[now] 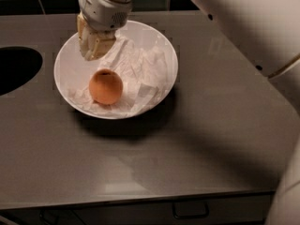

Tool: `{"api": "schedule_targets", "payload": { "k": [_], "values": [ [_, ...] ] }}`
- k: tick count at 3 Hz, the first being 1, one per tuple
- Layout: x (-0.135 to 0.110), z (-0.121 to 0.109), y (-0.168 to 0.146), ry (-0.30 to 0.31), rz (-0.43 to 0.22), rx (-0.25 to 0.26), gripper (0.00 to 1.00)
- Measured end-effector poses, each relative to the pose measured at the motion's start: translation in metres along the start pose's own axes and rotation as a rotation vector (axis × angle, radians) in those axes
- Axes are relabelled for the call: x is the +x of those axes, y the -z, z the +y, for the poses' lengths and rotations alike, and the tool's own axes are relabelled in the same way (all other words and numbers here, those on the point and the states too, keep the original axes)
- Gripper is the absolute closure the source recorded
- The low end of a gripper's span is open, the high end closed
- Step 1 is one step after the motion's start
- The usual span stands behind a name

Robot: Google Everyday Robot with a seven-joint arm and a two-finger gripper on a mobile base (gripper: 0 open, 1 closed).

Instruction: Pick orange from white bowl

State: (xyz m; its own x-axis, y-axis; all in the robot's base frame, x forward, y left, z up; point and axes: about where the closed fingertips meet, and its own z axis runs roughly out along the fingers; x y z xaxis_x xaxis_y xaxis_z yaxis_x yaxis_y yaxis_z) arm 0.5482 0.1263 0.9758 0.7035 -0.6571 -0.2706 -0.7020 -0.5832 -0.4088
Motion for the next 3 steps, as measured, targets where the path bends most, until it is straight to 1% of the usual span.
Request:
{"api": "schedule_targets", "payload": {
  "k": [1, 2, 3],
  "values": [
    [-0.0007, 0.0009, 0.0005, -0.006, 0.015, -0.007, 0.12],
    [-0.0006, 0.0023, 0.0014, -0.015, 0.031, -0.015, 0.00],
    [0.0010, 0.0036, -0.0007, -0.023, 0.041, -0.032, 0.00]
  ]
}}
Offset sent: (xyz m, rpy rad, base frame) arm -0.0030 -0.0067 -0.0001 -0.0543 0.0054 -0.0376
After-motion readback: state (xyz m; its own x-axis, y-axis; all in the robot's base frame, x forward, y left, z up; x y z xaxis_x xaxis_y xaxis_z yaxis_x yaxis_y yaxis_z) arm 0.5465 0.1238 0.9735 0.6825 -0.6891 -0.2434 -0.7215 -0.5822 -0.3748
